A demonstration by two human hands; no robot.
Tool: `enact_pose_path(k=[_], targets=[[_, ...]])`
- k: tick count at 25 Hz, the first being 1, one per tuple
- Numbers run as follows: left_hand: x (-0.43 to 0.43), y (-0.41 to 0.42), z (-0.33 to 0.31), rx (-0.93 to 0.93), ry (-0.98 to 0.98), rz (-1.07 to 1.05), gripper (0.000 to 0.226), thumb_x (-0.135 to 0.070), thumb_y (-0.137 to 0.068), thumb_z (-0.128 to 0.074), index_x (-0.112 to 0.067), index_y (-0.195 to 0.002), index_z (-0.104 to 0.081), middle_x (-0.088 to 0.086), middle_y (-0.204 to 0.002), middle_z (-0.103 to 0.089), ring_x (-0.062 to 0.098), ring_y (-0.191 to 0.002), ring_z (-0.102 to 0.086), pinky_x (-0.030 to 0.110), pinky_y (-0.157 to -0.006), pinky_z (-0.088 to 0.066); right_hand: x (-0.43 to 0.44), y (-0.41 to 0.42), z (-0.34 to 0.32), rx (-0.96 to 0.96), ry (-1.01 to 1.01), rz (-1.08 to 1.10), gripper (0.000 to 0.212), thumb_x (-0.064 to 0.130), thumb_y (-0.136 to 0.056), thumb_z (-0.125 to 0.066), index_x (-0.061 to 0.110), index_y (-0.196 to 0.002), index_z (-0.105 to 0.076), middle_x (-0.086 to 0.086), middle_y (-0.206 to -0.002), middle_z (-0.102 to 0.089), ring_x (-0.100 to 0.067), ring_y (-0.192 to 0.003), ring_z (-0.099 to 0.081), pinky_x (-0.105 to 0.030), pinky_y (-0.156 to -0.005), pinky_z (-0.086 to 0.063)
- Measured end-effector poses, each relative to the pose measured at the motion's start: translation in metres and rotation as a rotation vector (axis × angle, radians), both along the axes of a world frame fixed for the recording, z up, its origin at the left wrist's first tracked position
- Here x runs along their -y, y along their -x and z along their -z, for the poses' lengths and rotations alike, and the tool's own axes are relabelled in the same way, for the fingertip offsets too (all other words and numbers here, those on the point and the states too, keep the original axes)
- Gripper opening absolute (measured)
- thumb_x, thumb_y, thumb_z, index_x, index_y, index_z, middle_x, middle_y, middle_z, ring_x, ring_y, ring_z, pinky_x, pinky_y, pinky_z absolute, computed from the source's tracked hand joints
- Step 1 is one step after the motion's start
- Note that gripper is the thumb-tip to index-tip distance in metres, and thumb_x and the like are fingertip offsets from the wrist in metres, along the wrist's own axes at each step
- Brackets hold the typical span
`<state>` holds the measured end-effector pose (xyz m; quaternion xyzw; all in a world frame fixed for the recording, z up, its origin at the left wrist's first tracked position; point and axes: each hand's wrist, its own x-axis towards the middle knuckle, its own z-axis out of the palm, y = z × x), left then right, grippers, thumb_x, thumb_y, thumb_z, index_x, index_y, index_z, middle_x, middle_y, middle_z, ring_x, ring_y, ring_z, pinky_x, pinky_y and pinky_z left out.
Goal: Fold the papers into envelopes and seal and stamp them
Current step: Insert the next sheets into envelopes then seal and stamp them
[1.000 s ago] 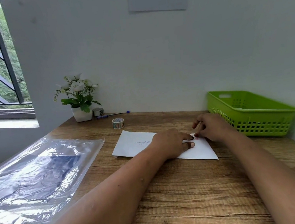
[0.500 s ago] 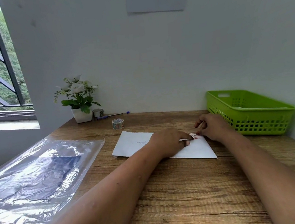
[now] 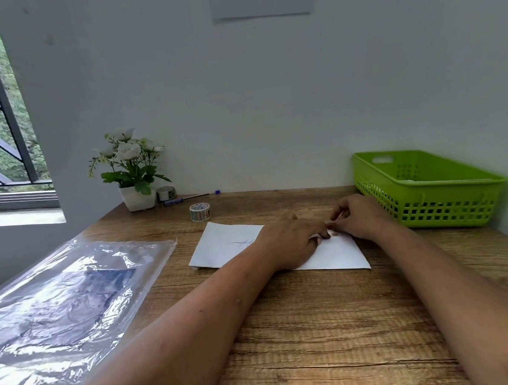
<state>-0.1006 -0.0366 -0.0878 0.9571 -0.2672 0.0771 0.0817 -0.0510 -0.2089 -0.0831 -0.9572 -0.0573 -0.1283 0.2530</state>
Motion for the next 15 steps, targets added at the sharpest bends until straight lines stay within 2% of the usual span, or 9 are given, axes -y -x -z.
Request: enact_pose_path(k=[5,8,12,15], targets=[[0.001,0.001,-0.003,-0.055,0.023,-0.026,0.033,-0.030,-0.098,-0.034,-0.035,-0.128,-0.050,-0.006,-0.130,-0.056,0.021,-0.118,-0.041,0.035,-0.081,-0.037,-0.004,-0.004,0.002,-0.036,-0.006,0.147,0.029,0.037,-0.072,-0.078,0.019,-0.065,-0.057,-0.002,-0.079,-0.060,-0.020,-0.080,-0.057,-0.026,-0.067,-0.039],[0.002,0.003,-0.005,-0.063,-0.004,-0.039,0.034,-0.031,-0.099,-0.033,-0.035,-0.130,-0.048,-0.002,-0.129,-0.057,0.022,-0.119,-0.041,0.037,-0.084,-0.038,-0.003,-0.006,0.002,-0.060,0.000,0.152,0.029,0.039,-0.072,-0.078,0.019,-0.067,-0.057,-0.004,-0.084,-0.064,-0.022,-0.085,-0.060,-0.027,-0.068,-0.040],[-0.001,0.003,-0.007,-0.099,0.001,-0.057,0.035,-0.033,-0.099,-0.032,-0.037,-0.132,-0.046,-0.002,-0.133,-0.054,0.022,-0.124,-0.038,0.041,-0.091,-0.038,0.000,-0.007,-0.002,-0.087,0.016,0.124,0.023,0.033,-0.075,-0.077,0.014,-0.082,-0.066,-0.009,-0.101,-0.069,-0.023,-0.096,-0.061,-0.026,-0.073,-0.043],[0.000,0.001,-0.006,-0.108,-0.027,-0.075,0.037,-0.035,-0.100,-0.031,-0.036,-0.135,-0.042,0.000,-0.136,-0.052,0.023,-0.127,-0.036,0.043,-0.097,-0.038,0.004,0.000,-0.009,-0.158,0.004,0.089,0.036,0.031,-0.076,-0.077,0.013,-0.104,-0.063,-0.007,-0.116,-0.062,-0.022,-0.109,-0.056,-0.023,-0.077,-0.038]])
